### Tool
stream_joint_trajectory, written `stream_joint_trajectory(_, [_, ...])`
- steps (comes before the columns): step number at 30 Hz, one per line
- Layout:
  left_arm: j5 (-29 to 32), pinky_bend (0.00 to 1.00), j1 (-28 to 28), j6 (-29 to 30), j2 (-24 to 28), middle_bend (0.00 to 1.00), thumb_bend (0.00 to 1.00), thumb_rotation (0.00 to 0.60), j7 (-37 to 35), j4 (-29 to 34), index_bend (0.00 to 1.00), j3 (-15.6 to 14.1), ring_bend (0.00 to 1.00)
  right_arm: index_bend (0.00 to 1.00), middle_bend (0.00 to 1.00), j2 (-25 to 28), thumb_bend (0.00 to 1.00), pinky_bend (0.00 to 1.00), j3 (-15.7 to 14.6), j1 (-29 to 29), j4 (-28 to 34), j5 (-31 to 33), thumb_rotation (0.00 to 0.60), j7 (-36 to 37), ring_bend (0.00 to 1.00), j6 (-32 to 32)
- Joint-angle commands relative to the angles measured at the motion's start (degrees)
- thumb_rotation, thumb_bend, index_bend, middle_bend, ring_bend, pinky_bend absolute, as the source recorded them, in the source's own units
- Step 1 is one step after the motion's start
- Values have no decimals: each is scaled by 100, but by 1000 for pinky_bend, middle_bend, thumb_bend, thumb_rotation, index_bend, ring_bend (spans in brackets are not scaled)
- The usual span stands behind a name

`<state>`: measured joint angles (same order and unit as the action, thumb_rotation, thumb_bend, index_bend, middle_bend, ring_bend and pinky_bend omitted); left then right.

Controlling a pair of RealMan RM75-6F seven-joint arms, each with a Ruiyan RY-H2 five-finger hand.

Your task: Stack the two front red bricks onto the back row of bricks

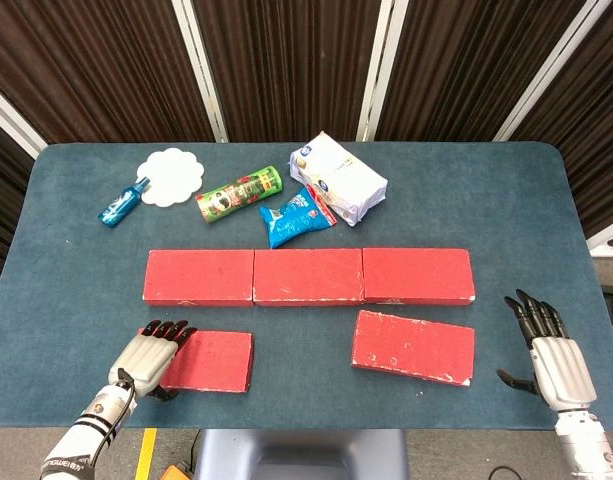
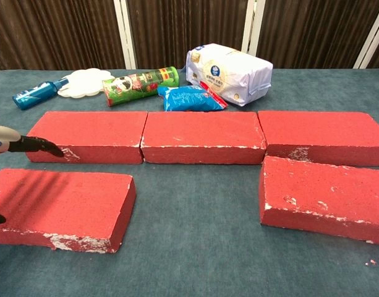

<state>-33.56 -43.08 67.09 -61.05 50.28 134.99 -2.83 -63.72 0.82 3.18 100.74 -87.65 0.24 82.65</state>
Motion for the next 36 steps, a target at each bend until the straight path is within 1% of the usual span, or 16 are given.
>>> stream_joint_trajectory(1, [150, 41, -66, 134, -120, 0, 89, 600, 53, 0, 0, -57, 0, 126, 73, 10, 0, 0, -2, 4, 4, 9, 600, 0, 14, -11])
stream_joint_trajectory(2, [191, 42, -85, 172, -165, 0, 30, 600, 75, 0, 0, -68, 0, 126, 73, 8, 0, 0, -2, 8, 2, 10, 600, -6, 13, -19])
stream_joint_trajectory(3, [246, 43, -116, 216, -232, 0, 0, 600, 116, -2, 0, -84, 0, 126, 73, 4, 0, 0, -7, 14, 1, 12, 600, -17, 12, -34])
stream_joint_trajectory(11, [413, 43, -285, 407, -670, 0, 0, 600, 155, -203, 0, -43, 0, 126, 73, -9, 0, 0, -8, 25, 10, 43, 600, -61, 9, -63])
stream_joint_trajectory(22, [583, 43, -450, 482, -1015, 0, 0, 600, 160, -410, 0, -42, 0, 127, 73, -9, 0, 0, -3, 25, 34, 94, 600, -88, 9, -75])
stream_joint_trajectory(28, [550, 44, -513, 553, -1185, 0, 0, 600, 177, -578, 0, -42, 0, 127, 73, -10, 0, 0, 0, 33, 42, 117, 600, -100, 9, -96])
stream_joint_trajectory(31, [592, 43, -556, 533, -1287, 0, 0, 600, 223, -651, 0, -74, 0, 127, 73, -15, 0, 0, -5, 37, 49, 121, 600, -120, 9, -107])
stream_joint_trajectory(36, [648, 43, -613, 524, -1418, 0, 0, 600, 213, -777, 0, -47, 0, 127, 73, -16, 0, 0, 9, 34, 62, 158, 600, -134, 9, -102])
